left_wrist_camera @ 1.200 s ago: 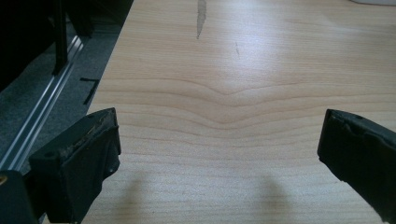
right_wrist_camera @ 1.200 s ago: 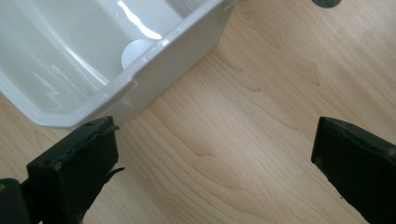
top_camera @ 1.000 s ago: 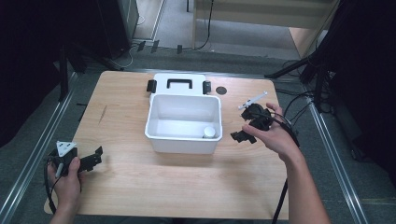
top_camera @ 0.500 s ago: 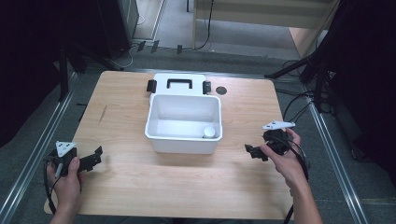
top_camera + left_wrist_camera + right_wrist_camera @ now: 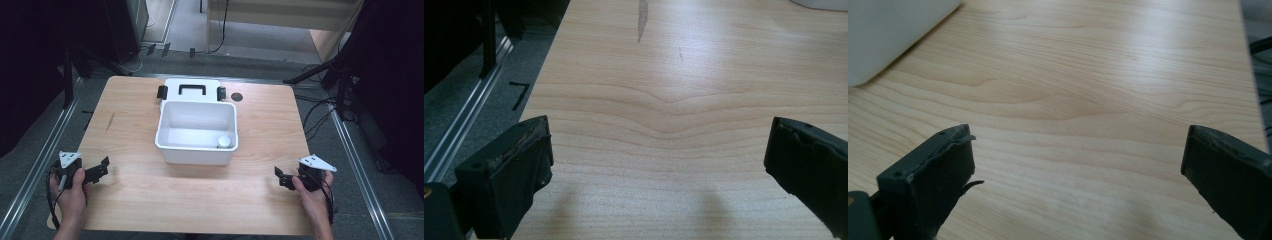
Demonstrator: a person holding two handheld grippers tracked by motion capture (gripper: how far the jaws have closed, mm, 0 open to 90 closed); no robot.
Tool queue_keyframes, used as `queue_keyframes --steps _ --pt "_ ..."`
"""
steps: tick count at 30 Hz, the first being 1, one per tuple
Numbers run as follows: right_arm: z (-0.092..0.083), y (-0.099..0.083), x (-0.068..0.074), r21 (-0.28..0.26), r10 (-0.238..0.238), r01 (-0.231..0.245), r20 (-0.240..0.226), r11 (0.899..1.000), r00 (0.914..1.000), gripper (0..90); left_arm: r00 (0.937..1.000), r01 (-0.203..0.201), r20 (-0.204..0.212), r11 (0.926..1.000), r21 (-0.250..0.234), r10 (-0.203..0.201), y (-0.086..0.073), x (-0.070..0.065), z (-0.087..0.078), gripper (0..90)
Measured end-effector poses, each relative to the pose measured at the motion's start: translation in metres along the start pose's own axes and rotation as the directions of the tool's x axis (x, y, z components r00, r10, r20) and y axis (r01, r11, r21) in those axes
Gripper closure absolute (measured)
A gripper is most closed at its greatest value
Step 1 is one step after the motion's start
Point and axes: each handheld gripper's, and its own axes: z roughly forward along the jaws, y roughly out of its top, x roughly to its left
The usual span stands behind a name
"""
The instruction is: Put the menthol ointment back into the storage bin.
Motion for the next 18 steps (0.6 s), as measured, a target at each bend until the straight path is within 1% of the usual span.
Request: queue_keyframes --steps 1,5,6,7,9,10,14,16,18 --pt "-0.003 -0.005 -0.001 -0.016 0.001 -0.001 0.016 1.0 0.9999 1.3 1.0 0.0 -0.001 1.0 -0.002 0.0 0.0 0.0 0.0 0.0" --pt "-0.011 -0.02 -0.003 -0.045 0.022 -0.021 0.012 0.999 0.9997 1.3 1.0 -0.003 -0.001 1.0 0.0 0.003 0.0 -0.001 0.0 0.0" --pt "-0.012 -0.022 -0.004 -0.052 0.017 -0.016 0.017 0.999 0.9997 1.3 1.0 -0.003 -0.002 1.0 -0.002 0.003 0.0 -0.001 0.0 0.0" --pt "-0.015 -0.027 -0.005 -0.058 0.015 -0.014 0.031 0.998 0.9994 2.0 1.0 -0.003 -0.002 1.0 -0.003 0.003 0.0 -0.001 0.0 0.0" --pt "-0.02 -0.032 -0.007 -0.068 0.042 -0.042 0.008 0.997 0.9991 2.3 1.0 -0.003 -0.002 1.0 -0.002 0.003 0.0 -0.001 0.0 0.0" --pt "-0.023 -0.034 -0.007 -0.082 0.043 -0.042 0.011 0.996 0.999 2.7 1.0 -0.003 -0.001 1.0 -0.002 0.003 0.0 -0.001 0.0 0.0" --pt "-0.031 -0.042 -0.009 -0.088 0.065 -0.064 0.002 0.994 0.9979 3.4 1.0 -0.003 -0.001 1.0 0.0 0.003 0.0 -0.001 0.0 0.1" --pt "-0.032 -0.042 -0.009 -0.093 0.065 -0.064 0.004 0.994 0.9979 3.6 1.0 -0.005 -0.002 1.0 -0.001 0.005 0.0 -0.001 0.0 0.0" --pt "-0.03 -0.041 -0.009 -0.08 0.07 -0.069 0.014 0.994 0.9974 4.4 1.0 -0.009 -0.002 1.0 0.0 0.009 0.0 -0.001 0.0 0.1"
